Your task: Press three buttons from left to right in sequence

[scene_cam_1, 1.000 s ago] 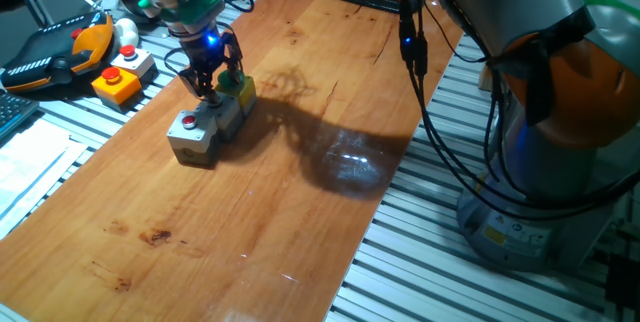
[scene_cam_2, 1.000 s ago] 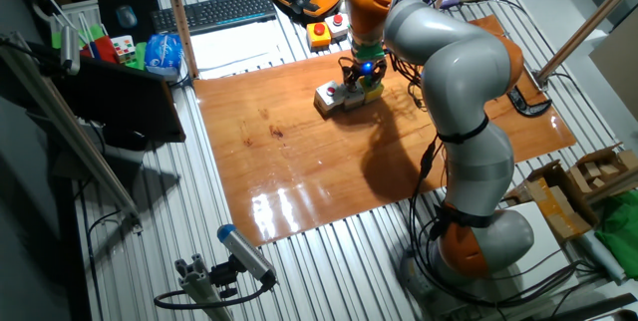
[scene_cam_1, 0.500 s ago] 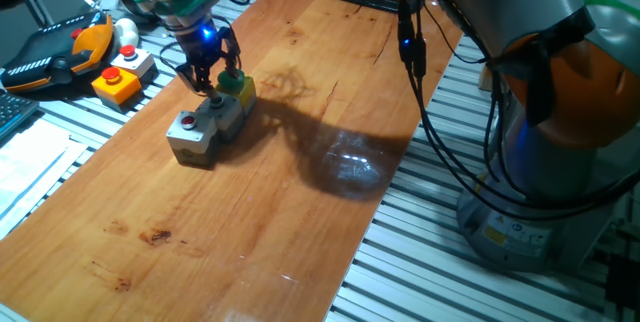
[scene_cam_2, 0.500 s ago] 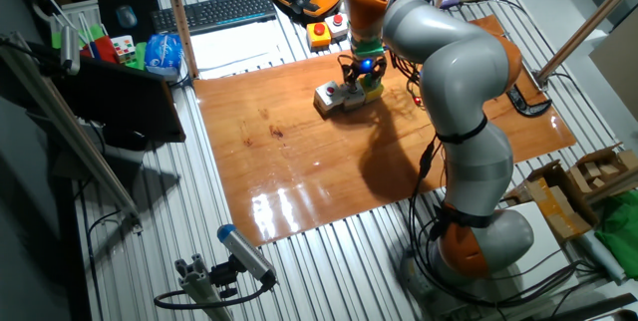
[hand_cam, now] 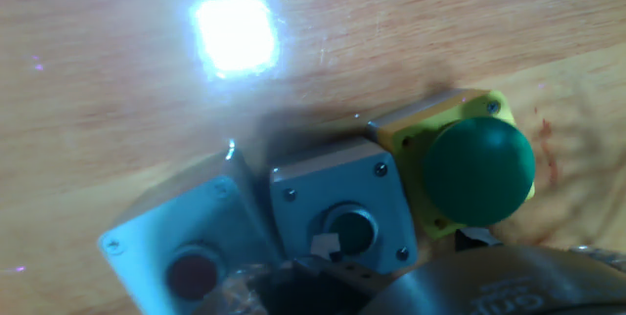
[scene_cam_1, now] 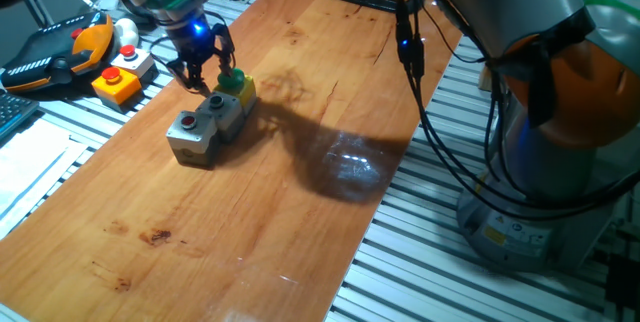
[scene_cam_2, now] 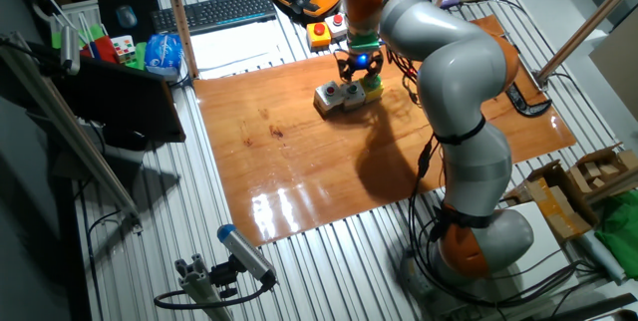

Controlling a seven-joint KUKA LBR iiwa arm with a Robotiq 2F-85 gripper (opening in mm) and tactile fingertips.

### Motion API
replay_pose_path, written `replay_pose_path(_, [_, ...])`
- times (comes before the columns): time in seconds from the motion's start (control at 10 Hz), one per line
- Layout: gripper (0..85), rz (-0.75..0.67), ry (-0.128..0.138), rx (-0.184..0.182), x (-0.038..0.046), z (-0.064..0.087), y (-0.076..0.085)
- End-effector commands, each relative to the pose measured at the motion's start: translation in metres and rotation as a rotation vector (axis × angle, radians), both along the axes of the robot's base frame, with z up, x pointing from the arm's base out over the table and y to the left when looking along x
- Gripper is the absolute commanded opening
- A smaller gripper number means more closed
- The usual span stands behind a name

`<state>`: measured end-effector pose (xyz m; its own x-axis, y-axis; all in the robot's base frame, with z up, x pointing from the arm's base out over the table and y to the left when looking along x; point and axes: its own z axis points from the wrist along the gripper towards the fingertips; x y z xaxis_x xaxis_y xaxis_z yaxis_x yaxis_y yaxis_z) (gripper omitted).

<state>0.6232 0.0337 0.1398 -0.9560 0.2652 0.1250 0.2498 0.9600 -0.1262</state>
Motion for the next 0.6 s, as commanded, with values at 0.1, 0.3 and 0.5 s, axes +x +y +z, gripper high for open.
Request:
replay_pose_path(0.1, [57.7,-0.084,-0.017,0.021,-0.0011,0.0007,0.0018])
replay_pose_path(0.3, [57.3,-0.102,-0.025,0.011,-0.001,0.0008,0.0019])
replay_pose_path(0.5, [57.7,-0.102,-0.021,0.0,-0.0014,0.0014,0.0013])
